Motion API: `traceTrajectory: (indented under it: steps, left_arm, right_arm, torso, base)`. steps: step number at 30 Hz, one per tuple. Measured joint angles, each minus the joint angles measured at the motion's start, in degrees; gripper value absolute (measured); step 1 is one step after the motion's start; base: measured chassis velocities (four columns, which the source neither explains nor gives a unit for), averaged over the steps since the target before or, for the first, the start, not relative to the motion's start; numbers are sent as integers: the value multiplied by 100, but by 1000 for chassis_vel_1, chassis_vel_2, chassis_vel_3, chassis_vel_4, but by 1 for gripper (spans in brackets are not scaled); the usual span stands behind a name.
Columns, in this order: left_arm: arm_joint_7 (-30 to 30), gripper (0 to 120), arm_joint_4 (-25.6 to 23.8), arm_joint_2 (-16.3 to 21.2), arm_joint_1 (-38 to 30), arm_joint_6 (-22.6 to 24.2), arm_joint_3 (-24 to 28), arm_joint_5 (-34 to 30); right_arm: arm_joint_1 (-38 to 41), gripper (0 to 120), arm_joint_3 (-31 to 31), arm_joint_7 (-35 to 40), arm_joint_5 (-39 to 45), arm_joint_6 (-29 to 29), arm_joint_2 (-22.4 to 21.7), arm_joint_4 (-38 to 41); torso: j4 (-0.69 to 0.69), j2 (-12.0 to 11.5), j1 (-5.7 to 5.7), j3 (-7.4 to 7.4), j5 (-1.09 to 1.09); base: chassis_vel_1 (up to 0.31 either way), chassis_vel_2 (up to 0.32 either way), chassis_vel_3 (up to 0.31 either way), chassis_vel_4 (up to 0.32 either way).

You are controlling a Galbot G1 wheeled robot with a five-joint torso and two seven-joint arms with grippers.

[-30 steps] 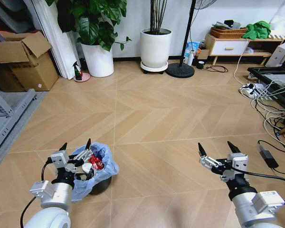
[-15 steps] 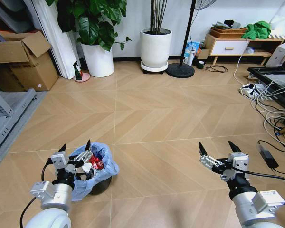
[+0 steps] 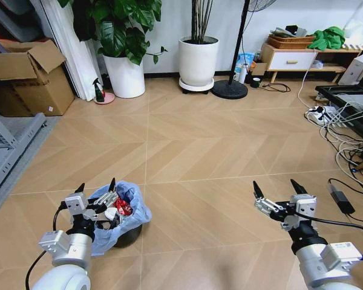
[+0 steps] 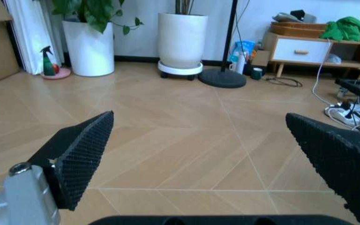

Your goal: Pick up the trash bin and place the garbage on the floor into it.

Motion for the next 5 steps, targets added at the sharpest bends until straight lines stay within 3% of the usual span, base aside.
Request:
traceTrajectory:
  steps: [5]
  left_arm:
    - [-1,100,2,0,-1,2,0,-2]
  right_arm:
    - [0,100,-1,2,1,-2,0,-3]
  torso:
    - [0,0,0,0,0]
  base:
    - [0,0,0,0]
